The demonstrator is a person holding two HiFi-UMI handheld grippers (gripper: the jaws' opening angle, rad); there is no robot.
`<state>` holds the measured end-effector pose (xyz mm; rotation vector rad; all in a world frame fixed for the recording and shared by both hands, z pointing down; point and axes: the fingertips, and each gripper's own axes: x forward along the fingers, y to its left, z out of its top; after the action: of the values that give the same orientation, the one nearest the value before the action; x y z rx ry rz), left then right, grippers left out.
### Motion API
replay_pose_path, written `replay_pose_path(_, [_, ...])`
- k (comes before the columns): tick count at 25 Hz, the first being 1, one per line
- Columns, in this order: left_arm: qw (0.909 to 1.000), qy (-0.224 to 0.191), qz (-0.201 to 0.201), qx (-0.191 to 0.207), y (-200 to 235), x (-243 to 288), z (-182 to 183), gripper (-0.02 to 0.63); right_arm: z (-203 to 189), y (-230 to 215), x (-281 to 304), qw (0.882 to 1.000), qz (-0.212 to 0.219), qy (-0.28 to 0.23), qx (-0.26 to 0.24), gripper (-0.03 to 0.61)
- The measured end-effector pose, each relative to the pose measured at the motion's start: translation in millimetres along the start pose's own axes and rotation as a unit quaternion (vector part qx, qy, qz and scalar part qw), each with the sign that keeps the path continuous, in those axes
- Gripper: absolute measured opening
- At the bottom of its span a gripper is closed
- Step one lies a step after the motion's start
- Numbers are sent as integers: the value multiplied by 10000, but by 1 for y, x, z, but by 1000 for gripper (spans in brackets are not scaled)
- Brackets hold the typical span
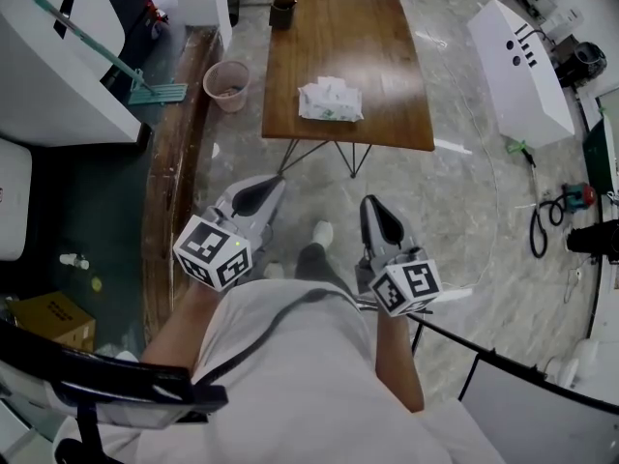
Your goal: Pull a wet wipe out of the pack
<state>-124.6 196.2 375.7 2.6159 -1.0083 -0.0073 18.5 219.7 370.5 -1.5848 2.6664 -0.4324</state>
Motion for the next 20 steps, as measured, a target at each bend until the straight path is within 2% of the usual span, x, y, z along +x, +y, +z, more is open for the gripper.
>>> replay_pose_path(9, [9999,66,112,47,13,51,8,2,4,-39,30,9998,194,26,100,6])
replay_pose_path(20, [9989,112,447,43,29,144,27,2,33,-114,90,9949,982,240,12,6])
